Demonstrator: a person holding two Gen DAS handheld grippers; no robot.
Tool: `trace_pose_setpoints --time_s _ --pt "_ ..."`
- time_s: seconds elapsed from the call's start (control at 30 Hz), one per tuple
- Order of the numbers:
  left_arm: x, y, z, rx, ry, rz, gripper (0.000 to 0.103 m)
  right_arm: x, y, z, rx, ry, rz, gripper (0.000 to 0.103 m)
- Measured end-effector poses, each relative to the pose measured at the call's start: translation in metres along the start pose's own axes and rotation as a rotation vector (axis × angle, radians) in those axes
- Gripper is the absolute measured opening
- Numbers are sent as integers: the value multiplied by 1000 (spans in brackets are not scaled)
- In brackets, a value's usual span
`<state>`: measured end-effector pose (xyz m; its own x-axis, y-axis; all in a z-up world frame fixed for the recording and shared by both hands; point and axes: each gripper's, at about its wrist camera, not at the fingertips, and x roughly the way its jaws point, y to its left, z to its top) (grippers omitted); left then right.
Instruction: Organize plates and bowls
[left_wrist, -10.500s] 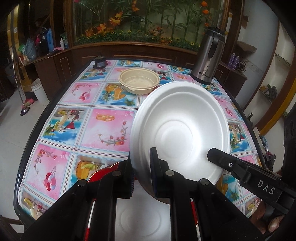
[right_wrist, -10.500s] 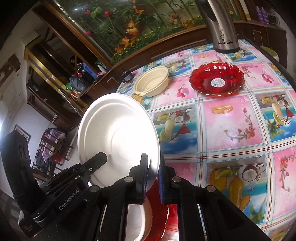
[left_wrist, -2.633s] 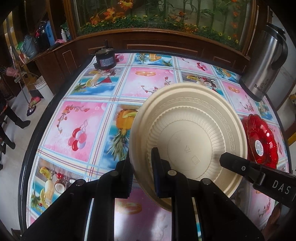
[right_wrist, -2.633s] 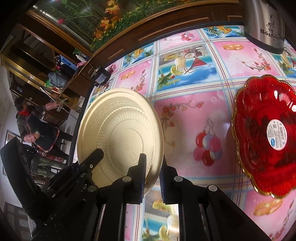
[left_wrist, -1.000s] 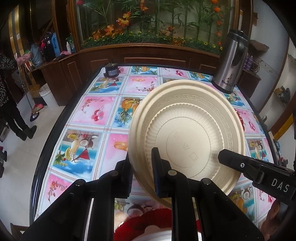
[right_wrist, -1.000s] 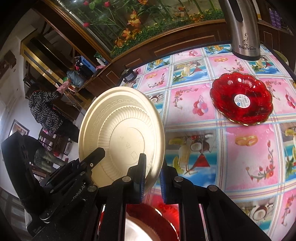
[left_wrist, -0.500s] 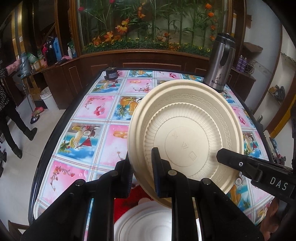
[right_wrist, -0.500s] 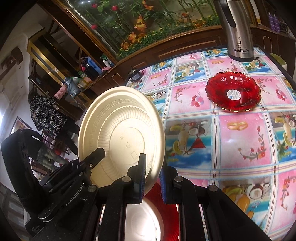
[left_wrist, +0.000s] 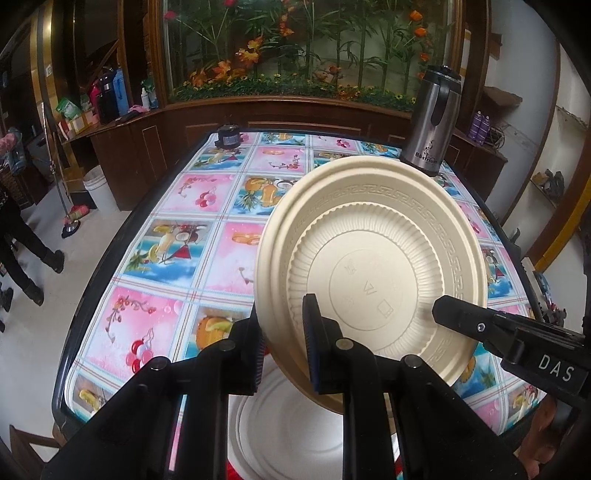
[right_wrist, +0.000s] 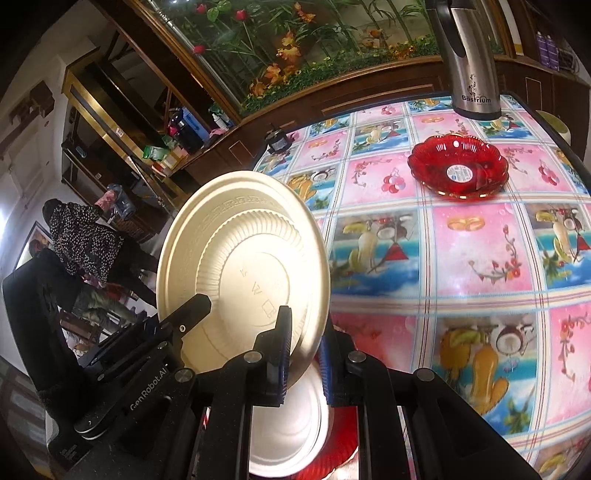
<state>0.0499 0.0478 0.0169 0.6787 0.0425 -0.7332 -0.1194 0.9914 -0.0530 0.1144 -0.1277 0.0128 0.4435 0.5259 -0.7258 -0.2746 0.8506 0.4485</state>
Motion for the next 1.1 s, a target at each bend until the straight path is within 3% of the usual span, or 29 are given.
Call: trace_pose_setpoints --time_s 1.1 --pt "-18 25 -64 -47 66 -9 17 -2 20 -68 -36 69 -4 14"
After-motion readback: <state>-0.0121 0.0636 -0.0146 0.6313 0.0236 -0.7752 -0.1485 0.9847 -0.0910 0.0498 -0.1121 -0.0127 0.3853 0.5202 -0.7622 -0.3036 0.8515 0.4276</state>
